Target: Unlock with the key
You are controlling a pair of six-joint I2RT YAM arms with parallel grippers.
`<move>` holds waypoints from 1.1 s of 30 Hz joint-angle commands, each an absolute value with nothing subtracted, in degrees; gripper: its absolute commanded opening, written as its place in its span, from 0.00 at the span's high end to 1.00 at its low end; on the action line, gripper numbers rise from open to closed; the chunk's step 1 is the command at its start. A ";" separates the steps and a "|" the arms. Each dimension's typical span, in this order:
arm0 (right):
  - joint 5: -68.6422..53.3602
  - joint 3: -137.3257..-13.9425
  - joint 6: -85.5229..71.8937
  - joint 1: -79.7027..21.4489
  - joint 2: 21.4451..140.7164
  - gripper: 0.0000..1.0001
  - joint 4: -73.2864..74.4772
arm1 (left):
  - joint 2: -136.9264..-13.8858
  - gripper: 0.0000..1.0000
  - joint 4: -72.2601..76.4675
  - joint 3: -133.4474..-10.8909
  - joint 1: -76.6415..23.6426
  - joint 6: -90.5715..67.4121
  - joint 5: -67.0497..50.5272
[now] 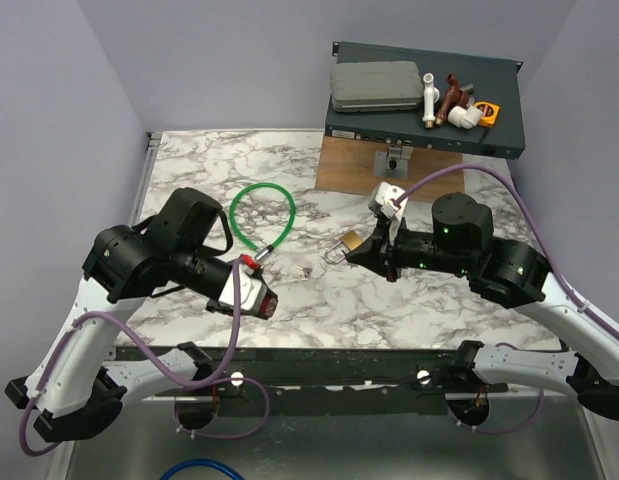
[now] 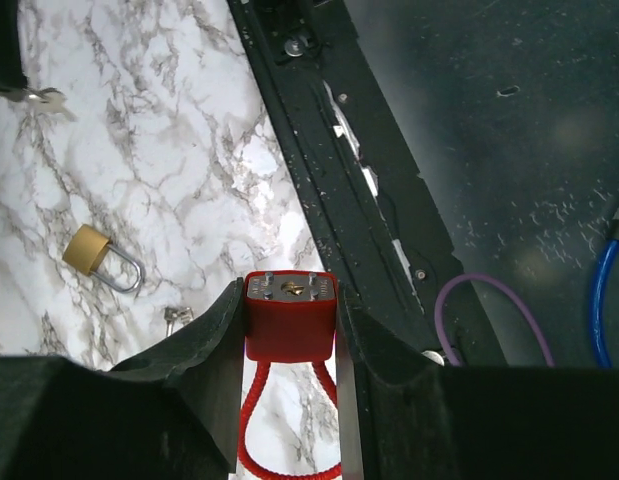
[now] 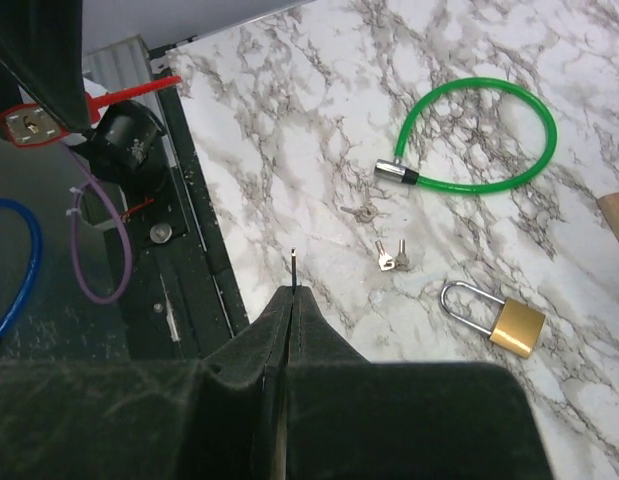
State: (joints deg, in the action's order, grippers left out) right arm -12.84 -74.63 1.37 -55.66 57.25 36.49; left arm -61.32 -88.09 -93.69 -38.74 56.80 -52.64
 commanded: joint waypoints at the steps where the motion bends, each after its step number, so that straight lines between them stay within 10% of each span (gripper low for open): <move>1: -17.76 -77.23 4.46 -55.47 56.26 0.99 36.08 | -59.66 1.00 -92.66 -90.24 -38.68 63.39 -57.38; 33: -23.64 -78.84 17.63 -56.65 60.38 0.99 41.07 | -59.87 1.00 -92.88 -88.72 -42.60 65.66 -60.00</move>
